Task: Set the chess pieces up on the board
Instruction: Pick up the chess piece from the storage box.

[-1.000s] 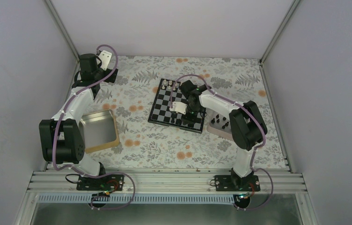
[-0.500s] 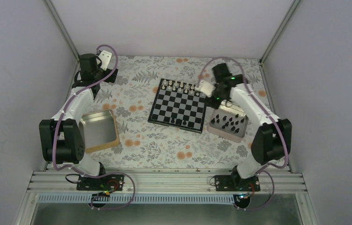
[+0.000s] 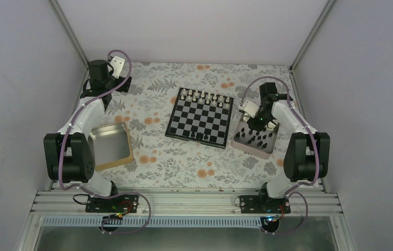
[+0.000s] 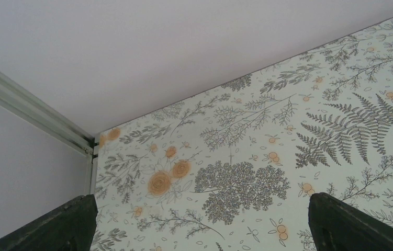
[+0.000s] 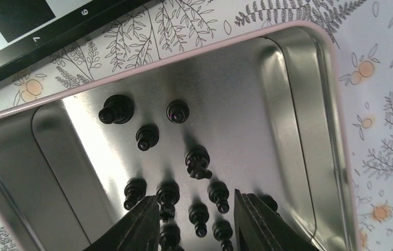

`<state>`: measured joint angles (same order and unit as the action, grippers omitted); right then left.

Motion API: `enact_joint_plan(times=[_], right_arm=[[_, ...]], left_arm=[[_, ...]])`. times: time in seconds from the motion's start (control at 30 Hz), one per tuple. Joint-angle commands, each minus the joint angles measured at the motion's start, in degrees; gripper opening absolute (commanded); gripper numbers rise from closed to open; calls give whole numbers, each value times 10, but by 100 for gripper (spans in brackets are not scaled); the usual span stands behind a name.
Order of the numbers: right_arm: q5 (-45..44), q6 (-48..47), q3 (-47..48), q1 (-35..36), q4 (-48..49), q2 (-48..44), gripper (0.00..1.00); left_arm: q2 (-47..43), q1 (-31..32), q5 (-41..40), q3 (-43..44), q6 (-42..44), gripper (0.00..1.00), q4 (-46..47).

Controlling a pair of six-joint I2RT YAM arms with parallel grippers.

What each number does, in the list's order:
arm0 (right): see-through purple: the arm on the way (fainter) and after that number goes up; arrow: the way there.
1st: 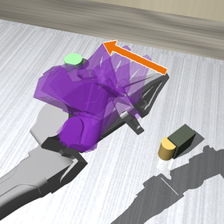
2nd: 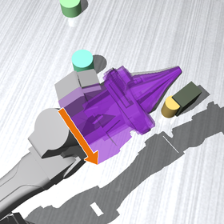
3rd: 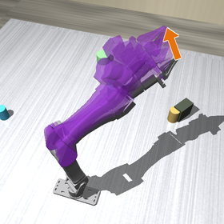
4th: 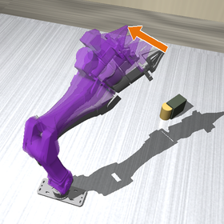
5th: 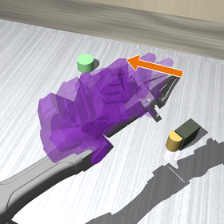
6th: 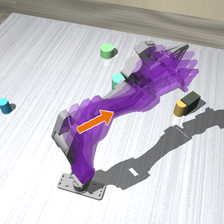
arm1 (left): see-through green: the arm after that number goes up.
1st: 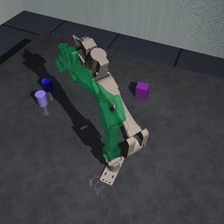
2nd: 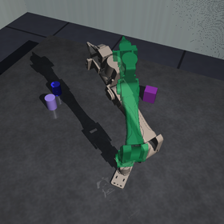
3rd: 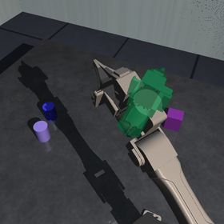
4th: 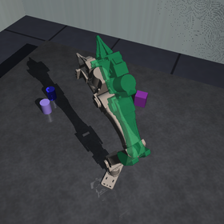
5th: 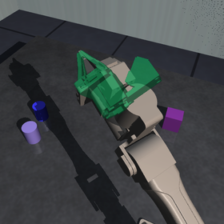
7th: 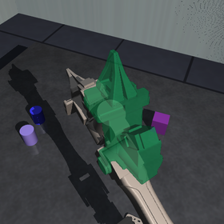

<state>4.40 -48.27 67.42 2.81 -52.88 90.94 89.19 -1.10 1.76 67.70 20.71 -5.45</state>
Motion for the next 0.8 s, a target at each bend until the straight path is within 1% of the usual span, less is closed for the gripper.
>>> enact_joint_plan(times=[0.0,0.23,0.63,0.7,0.77], right_arm=[[19,-32,-12,-13,41,19,38],[19,-41,-17,-24,44,58,38],[22,-46,-29,-27,56,97,38],[24,-46,-29,-27,58,102,36],[23,-45,-27,-27,58,108,32]], left_arm=[[-10,0,7,6,-6,100,6],[-14,0,4,3,-5,100,5],[-12,0,5,2,-3,100,5],[-11,0,6,2,-3,100,5],[-10,0,6,3,-3,100,5]])
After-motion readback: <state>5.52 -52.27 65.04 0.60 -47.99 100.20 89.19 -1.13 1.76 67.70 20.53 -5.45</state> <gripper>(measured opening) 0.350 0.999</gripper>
